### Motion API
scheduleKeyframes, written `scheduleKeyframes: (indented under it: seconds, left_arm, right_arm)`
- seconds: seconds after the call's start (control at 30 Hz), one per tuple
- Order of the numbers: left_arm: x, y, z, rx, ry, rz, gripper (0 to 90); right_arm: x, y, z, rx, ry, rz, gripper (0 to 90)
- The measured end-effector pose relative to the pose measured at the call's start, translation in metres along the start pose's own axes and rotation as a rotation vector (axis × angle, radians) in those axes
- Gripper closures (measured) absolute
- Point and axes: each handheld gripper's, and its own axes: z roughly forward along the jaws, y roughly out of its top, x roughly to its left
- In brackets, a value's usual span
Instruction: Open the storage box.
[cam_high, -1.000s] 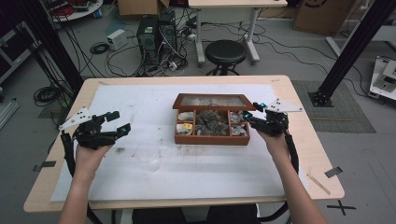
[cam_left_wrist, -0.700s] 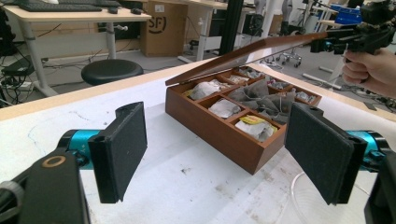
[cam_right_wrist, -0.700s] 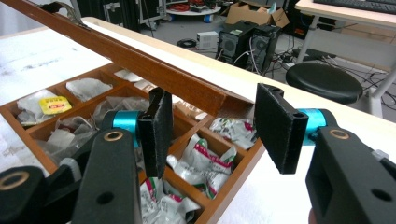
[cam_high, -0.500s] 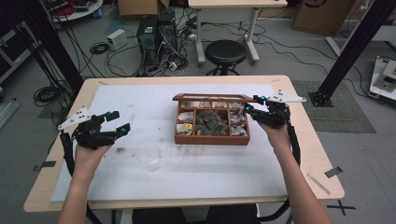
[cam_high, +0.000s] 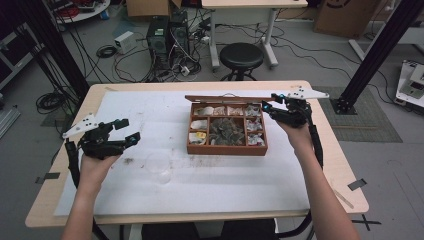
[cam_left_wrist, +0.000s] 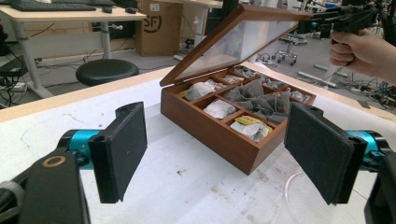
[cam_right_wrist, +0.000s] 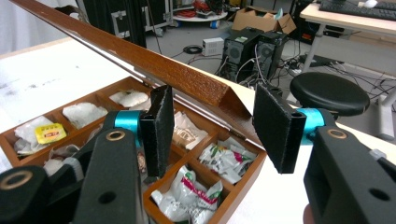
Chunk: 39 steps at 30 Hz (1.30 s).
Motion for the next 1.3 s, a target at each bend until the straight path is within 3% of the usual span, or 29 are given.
scheduleKeyframes:
  seconds: [0.43, 1.3]
  left_arm:
    - [0.000, 0.002, 0.000, -0.006, -0.004, -0.001, 21.2]
    - [-0.002, 0.010, -0.002, -0.016, -0.021, 0.011, 21.2]
  right_arm:
    - [-0.012, 0.016, 0.008, -0.008, 0.009, 0.002, 50.6]
    - [-0.019, 0.033, 0.019, -0.003, -0.004, 0.003, 52.1]
